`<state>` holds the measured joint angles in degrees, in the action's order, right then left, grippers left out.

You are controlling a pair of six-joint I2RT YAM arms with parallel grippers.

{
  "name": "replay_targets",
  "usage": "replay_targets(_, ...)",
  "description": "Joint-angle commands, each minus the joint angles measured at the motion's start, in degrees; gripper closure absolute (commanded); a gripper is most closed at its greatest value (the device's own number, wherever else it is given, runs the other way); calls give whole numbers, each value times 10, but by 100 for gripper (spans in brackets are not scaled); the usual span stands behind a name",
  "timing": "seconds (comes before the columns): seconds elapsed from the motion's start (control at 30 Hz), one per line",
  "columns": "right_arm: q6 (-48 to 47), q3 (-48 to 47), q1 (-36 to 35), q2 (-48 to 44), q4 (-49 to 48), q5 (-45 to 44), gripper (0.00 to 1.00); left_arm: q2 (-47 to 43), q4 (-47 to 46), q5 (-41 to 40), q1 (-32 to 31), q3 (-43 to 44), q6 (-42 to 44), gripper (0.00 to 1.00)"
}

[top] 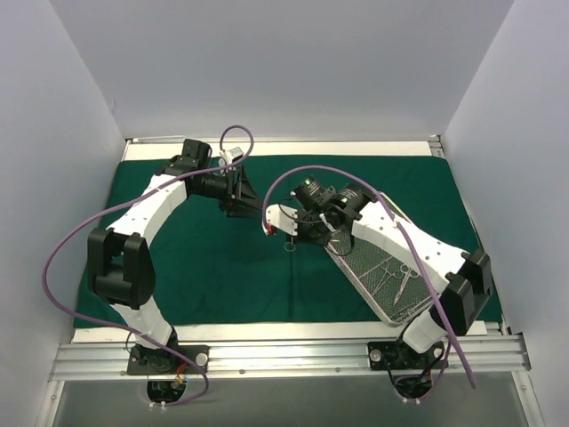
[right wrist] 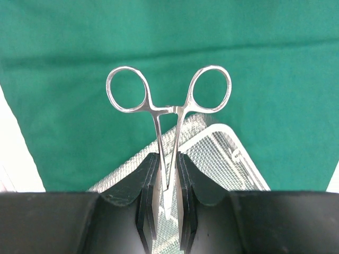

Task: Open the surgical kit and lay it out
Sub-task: Place the medical item in the surgical kit.

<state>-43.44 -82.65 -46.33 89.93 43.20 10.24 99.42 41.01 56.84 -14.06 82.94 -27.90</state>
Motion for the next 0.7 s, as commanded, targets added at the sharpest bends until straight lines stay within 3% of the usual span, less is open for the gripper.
replay_targets(0.0,-44,-7,-17,-62,65,-30,100,-23,-18,53,-33,0,14,38)
replay_targets(0.27,-92,-22,-69,-107,142,-22,100,-19,-26,93,-102,-10,13,42)
replay_targets(0.43,-63,-2,-119,-130,159,-10,100,-49,-6,98,-134,-29,24,43)
replay_targets(0.67,-54,6,-144,-157,178,-15,100,-99,-52,107,-166,-73,-18,44)
